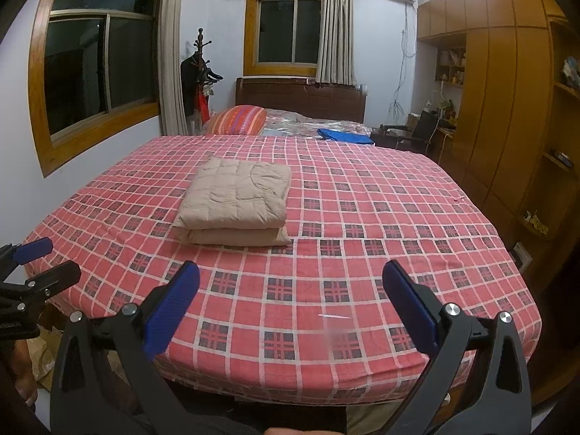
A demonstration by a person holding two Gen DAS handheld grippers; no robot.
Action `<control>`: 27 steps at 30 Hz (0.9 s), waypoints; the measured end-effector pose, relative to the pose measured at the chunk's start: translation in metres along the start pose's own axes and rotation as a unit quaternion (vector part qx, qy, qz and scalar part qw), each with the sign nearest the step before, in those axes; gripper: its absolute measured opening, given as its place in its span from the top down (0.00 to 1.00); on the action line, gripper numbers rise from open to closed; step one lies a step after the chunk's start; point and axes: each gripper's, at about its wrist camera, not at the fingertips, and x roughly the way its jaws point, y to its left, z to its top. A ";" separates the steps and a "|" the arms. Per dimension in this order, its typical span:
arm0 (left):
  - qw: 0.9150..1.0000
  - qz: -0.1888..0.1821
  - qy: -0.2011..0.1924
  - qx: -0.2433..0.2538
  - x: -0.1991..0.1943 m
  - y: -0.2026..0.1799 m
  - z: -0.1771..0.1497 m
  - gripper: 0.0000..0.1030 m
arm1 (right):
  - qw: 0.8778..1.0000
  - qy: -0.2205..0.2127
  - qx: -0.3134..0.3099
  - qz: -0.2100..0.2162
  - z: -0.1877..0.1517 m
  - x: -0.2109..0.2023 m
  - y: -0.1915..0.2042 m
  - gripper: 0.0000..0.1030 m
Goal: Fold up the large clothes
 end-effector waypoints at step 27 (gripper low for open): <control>1.000 0.001 0.000 -0.001 -0.001 0.000 0.000 0.05 | 1.000 0.000 0.001 0.005 -0.003 0.000 0.004 0.03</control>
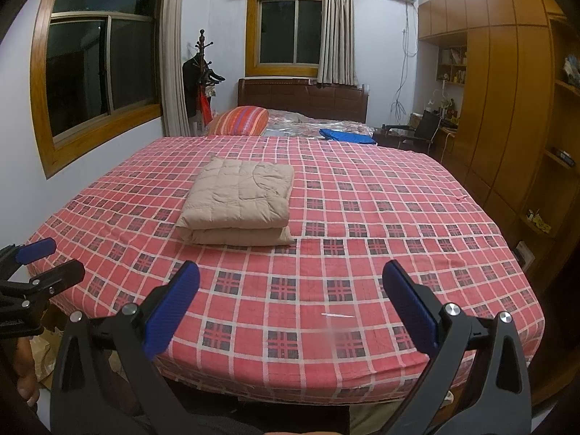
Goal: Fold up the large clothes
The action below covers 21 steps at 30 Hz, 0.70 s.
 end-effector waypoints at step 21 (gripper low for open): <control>1.000 0.000 0.000 0.000 0.000 0.000 0.000 0.05 | 1.000 -0.001 0.001 -0.001 0.000 0.000 0.003 0.03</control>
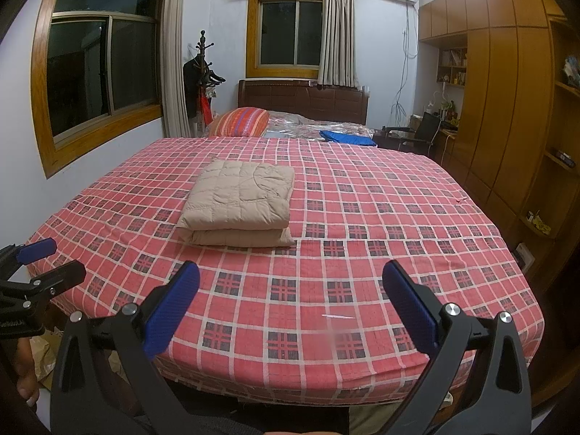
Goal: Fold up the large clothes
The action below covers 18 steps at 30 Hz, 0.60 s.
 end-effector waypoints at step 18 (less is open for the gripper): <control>1.000 0.000 0.000 0.000 -0.001 -0.001 0.000 0.05 | 1.000 -0.001 0.000 -0.001 -0.001 -0.001 0.000 0.03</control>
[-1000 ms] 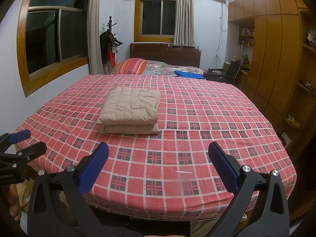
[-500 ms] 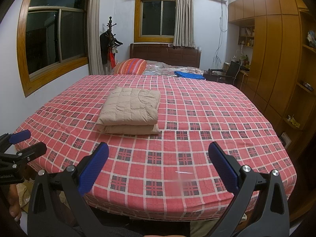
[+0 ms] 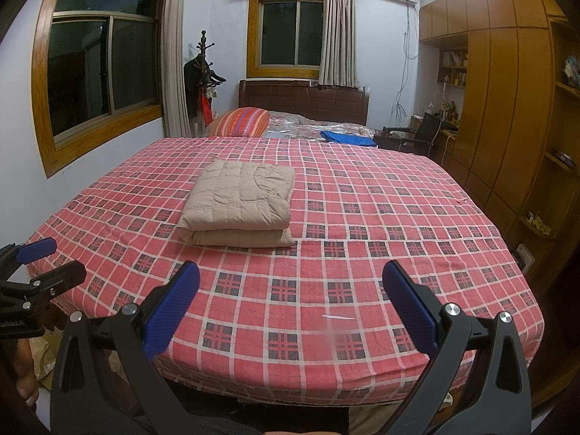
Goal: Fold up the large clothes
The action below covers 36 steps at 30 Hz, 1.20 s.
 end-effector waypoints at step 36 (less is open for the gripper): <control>1.000 0.001 0.002 -0.001 -0.001 0.002 0.000 0.05 | 1.000 -0.002 0.000 0.002 0.005 0.000 0.002 0.03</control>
